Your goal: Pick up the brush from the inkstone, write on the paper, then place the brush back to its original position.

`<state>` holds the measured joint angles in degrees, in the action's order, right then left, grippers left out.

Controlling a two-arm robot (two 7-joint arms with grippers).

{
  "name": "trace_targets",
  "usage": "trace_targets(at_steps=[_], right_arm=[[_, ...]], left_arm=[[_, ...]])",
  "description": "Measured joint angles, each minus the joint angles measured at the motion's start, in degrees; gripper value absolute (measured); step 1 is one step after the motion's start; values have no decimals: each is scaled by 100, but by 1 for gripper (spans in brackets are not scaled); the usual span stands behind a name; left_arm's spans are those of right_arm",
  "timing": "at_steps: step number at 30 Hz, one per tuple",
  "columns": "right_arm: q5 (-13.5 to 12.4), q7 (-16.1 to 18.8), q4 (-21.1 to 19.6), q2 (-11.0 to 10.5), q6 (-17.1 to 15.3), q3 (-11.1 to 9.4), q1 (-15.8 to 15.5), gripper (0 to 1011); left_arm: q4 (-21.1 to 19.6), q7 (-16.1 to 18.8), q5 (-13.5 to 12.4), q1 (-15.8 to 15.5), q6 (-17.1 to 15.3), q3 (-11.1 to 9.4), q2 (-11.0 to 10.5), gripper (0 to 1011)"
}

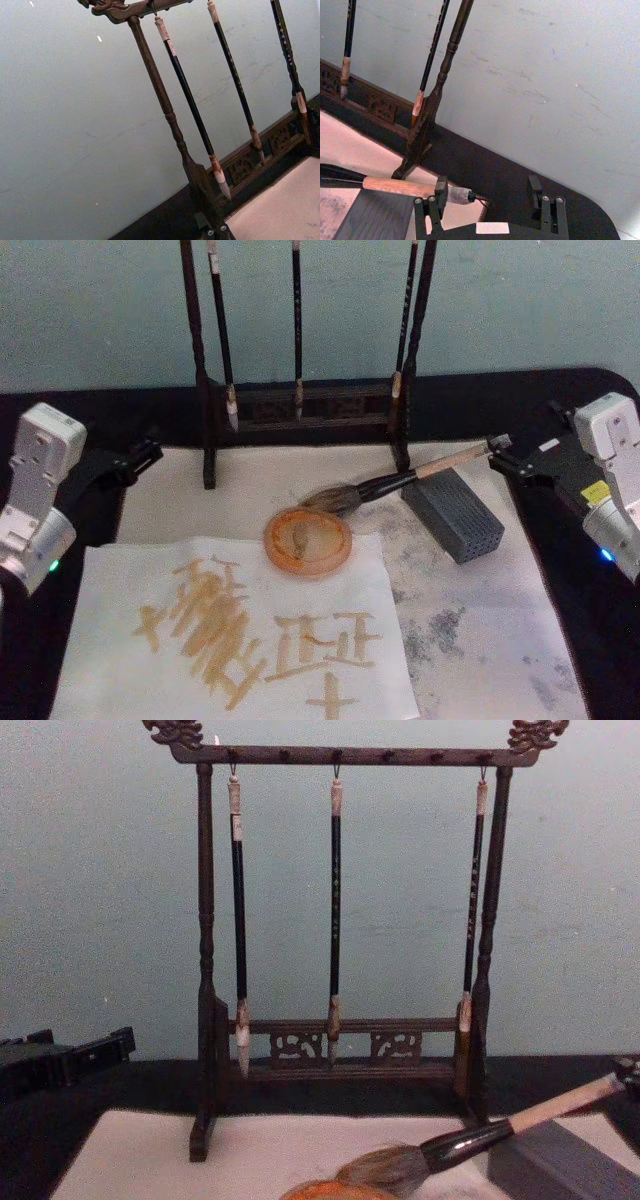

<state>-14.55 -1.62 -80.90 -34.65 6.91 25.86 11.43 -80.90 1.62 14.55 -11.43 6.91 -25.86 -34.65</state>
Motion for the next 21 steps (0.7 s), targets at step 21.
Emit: trace_targets(at_steps=[21], right_arm=[[0, 0, 0, 0, 0, 0, 0, 1006]], left_arm=[[0, 0, 0, 0, 0, 0, 0, 1002]])
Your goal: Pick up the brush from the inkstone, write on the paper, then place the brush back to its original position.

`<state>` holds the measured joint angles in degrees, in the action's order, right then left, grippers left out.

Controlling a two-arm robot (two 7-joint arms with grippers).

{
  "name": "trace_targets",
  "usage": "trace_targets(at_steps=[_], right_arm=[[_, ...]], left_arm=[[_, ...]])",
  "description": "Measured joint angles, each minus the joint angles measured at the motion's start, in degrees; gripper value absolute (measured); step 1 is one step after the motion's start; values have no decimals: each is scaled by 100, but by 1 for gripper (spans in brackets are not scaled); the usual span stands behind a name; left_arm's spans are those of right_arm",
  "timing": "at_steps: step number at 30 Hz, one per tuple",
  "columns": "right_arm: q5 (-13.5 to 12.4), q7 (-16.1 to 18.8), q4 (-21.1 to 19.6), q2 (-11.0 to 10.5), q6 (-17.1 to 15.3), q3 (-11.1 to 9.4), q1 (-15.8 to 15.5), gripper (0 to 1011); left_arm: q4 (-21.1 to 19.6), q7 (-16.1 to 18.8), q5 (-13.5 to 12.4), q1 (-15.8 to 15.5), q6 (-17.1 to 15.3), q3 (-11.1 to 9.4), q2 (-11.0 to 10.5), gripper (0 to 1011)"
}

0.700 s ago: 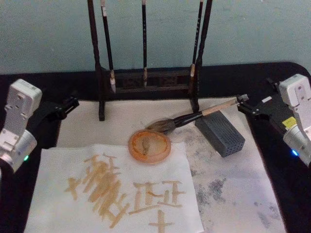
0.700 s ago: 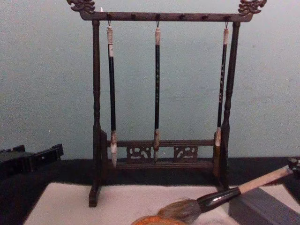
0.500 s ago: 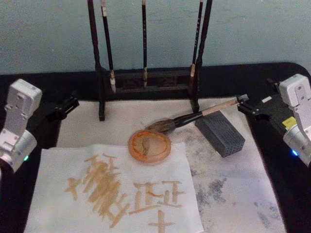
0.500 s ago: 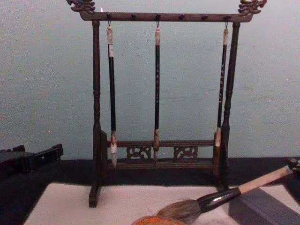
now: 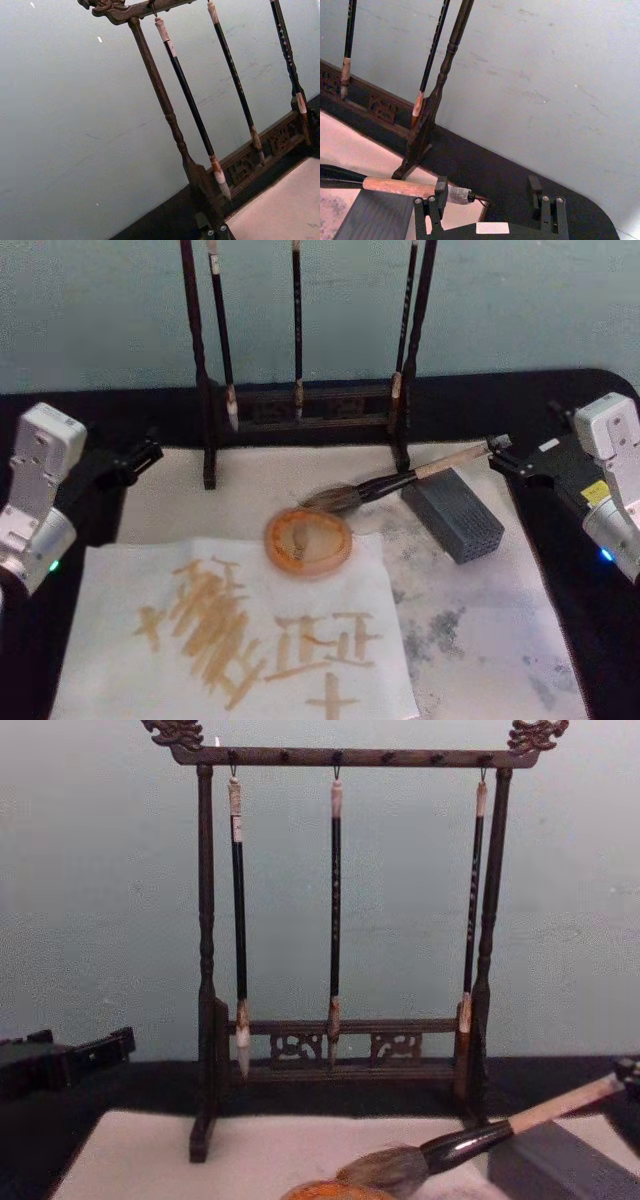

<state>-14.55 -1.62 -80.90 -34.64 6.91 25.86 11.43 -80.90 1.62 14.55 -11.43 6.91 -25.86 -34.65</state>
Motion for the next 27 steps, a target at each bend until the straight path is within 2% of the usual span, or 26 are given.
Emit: trace_targets(at_steps=[27], right_arm=[[0, 0, 0, 0, 0, 0, 0, 1006]], left_arm=[[0, 0, 0, 0, 0, 0, 0, 1002]])
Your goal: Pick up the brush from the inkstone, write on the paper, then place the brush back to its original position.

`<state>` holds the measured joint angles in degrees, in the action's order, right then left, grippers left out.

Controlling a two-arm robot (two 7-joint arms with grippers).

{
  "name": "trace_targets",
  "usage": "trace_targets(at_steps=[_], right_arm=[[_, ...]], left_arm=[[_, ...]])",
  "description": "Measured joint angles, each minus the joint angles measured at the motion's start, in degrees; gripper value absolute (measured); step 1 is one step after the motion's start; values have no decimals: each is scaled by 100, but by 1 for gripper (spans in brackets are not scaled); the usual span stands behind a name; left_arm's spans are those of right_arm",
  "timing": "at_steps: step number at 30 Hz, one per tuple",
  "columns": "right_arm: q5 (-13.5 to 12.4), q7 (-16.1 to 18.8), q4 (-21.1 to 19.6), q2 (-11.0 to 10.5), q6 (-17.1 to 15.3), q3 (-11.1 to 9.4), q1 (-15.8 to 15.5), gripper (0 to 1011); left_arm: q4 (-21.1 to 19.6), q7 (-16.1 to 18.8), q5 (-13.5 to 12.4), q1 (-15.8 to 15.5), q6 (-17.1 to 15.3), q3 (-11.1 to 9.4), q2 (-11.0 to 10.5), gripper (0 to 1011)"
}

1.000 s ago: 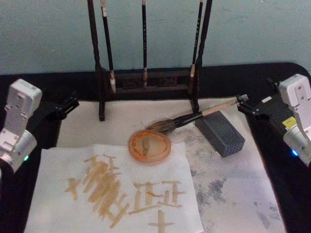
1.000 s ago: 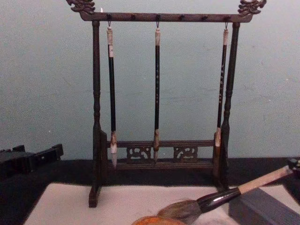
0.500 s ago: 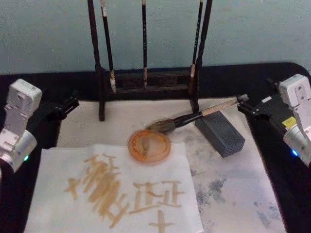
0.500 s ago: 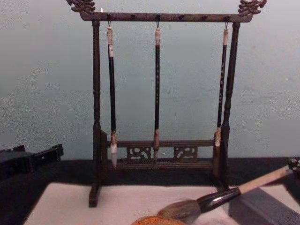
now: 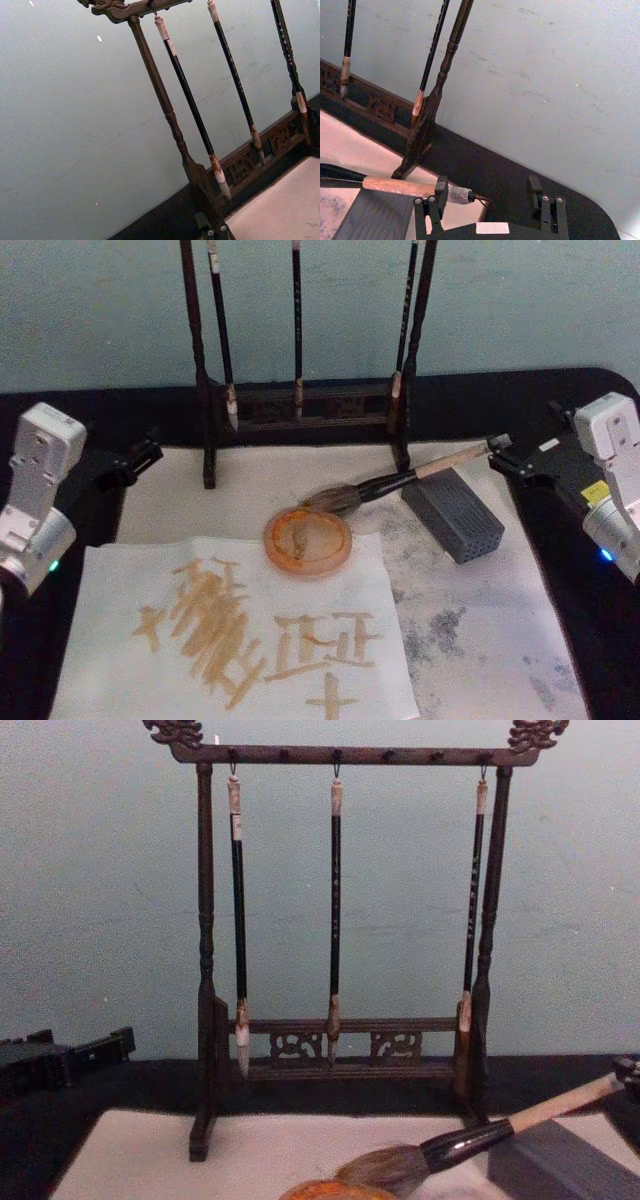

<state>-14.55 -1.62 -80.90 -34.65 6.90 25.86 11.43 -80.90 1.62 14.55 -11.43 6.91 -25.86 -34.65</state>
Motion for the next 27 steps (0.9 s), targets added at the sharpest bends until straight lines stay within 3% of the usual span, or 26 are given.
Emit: trace_targets(at_steps=[14, 27], right_arm=[[-2, 13, -3, 5, 1, -20, -10, 1006], [-147, 273, -335, -25, 125, -382, -281, 1006]], left_arm=[[0, 0, 0, 0, 0, 0, 0, 1002], [0, 0, 0, 0, 0, 0, 0, 1002]])
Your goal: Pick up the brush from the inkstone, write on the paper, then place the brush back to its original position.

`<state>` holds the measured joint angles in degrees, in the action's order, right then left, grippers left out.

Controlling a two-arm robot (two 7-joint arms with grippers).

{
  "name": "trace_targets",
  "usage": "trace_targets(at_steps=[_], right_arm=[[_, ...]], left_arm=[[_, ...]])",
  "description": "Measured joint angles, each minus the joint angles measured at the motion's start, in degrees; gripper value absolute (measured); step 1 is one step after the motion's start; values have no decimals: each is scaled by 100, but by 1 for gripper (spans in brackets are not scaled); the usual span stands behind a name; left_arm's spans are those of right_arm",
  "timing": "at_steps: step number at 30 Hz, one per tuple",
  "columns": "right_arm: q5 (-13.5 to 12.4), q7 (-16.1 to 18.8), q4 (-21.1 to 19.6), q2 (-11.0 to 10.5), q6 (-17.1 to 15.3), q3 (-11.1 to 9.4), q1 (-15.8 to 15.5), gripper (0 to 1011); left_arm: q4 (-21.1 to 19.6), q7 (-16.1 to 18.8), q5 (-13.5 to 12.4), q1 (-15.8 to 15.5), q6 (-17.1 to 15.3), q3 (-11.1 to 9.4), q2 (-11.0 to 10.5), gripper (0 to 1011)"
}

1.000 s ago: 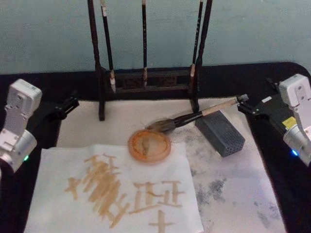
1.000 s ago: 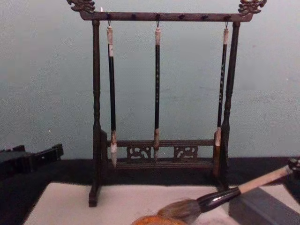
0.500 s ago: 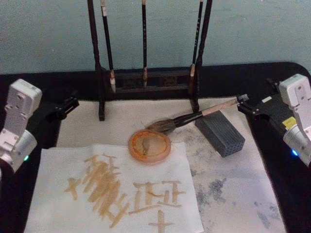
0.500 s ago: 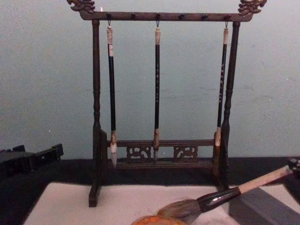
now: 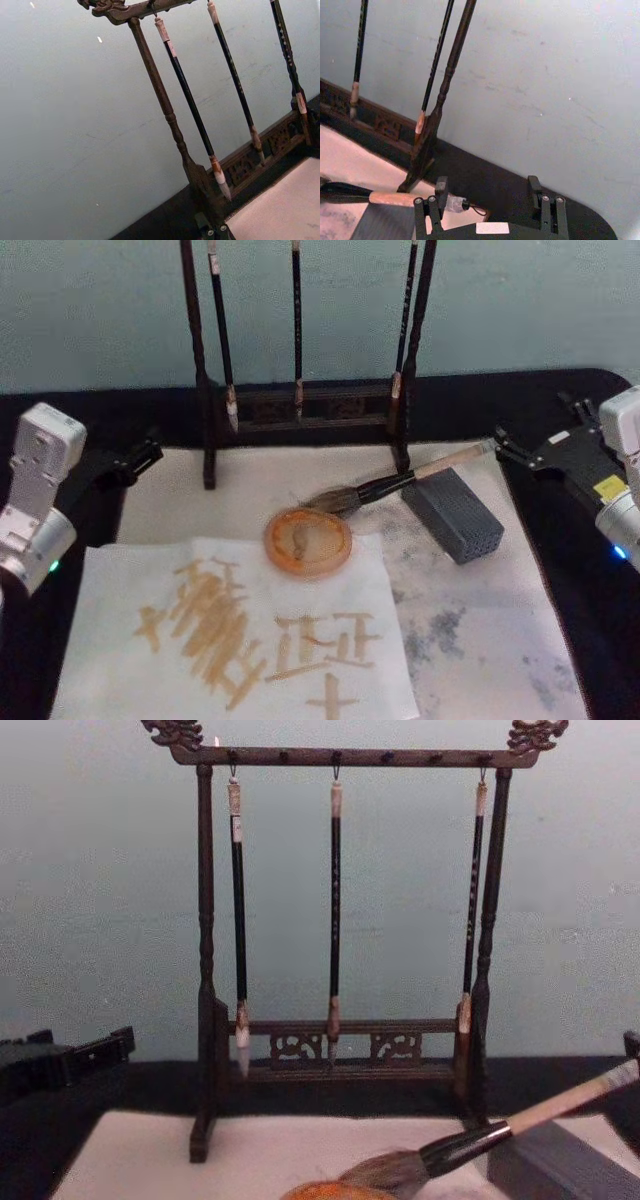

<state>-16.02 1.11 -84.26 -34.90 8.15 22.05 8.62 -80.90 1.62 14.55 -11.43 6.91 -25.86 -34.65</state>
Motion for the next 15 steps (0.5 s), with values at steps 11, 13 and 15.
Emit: trace_targets(at_steps=[11, 13, 15], right_arm=[[99, 25, -394, -67, 61, -245, -284, 1006], [92, 53, -450, -81, 63, -280, -335, 1006], [57, 105, -532, -93, 72, -337, -416, 1006]], left_arm=[[0, 0, 0, 0, 0, 0, 0, 1002], [0, 0, 0, 0, 0, 0, 0, 1002], [0, 0, 0, 0, 0, 0, 0, 1002]])
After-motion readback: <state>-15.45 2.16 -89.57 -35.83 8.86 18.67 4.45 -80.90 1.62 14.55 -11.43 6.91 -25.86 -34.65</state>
